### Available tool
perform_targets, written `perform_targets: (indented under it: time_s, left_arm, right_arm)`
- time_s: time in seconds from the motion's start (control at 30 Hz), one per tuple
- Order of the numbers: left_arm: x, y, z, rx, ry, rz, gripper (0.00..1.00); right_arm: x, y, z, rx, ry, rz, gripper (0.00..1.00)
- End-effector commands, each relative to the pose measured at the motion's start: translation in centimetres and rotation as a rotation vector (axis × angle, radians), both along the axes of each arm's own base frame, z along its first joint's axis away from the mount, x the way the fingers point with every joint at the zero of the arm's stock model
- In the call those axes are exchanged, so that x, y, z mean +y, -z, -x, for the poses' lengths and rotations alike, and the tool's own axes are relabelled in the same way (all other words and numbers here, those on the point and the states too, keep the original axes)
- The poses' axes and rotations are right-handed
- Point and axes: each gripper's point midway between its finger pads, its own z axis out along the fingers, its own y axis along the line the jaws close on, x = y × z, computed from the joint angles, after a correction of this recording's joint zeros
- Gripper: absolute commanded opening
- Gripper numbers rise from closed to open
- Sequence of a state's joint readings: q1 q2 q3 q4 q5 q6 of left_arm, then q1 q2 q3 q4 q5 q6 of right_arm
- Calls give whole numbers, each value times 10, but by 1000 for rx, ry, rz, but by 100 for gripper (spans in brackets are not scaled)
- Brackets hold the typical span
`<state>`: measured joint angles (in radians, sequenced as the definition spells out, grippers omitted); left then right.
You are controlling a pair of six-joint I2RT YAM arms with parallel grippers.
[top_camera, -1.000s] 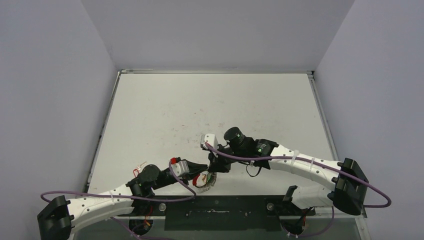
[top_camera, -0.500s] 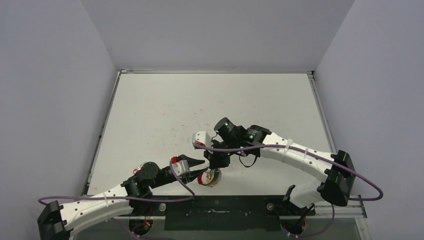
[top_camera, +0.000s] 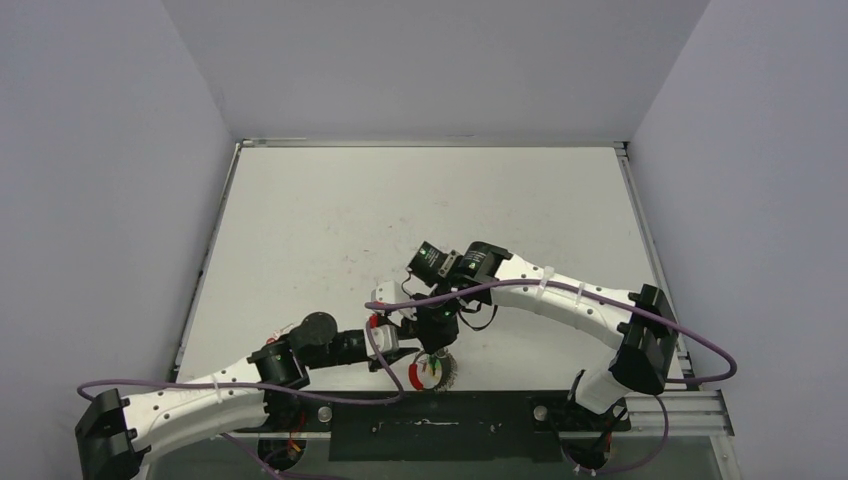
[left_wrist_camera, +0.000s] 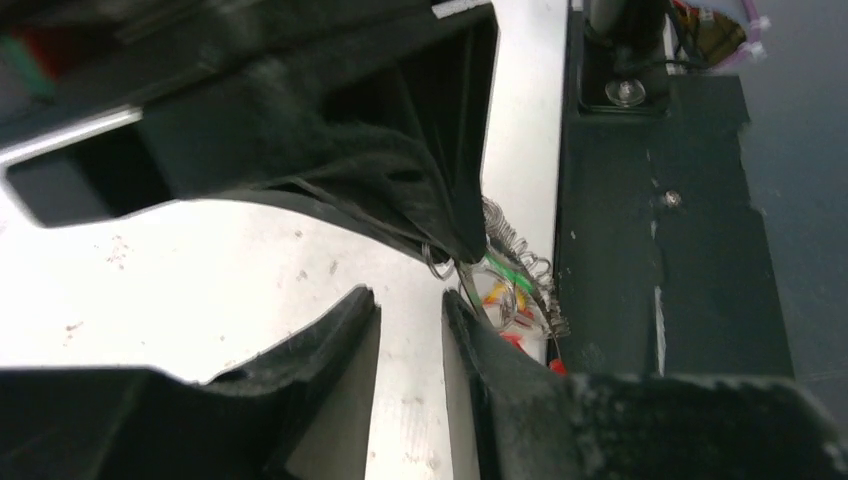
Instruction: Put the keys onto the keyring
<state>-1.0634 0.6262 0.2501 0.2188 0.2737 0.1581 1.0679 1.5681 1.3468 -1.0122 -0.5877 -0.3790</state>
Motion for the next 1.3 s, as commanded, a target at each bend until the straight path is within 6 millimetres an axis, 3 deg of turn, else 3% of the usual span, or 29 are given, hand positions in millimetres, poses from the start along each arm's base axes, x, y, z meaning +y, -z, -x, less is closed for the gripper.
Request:
perform_targets:
  time_s: [0.0,0.23,0.73,0.87,0.97,1.07,1.17,1.27]
  left_arm:
    - [-11,-21,9,-18,81,31,27]
    - [-17,-28,9,-20,87,83,29]
    - [-18,-35,13,-15,103,153,20]
    - [-21,-36,13,-17,112,161,29]
    - [-21,-38,14,-21,118,168,31]
    - [-19,-40,17,-21,125,180,21]
    - [-17,-39,19,-15,127,188,0]
    - [-16,-39,20,-9,129,191,0]
  right_arm:
    - [10,-18,5,-2,-47,-53,0]
    - [11,-15,4,-2,-44,-48,0]
    - [15,-10,4,-3,-52,-69,0]
    - [14,-6,4,-1,-51,-56,0]
    - [12,-3,4,-2,-52,-50,0]
    - [11,-3,4,-6,-55,-57,0]
    - [12,-3,5,-8,-63,-70,0]
    - [12,-4,6,-8,-76,-82,0]
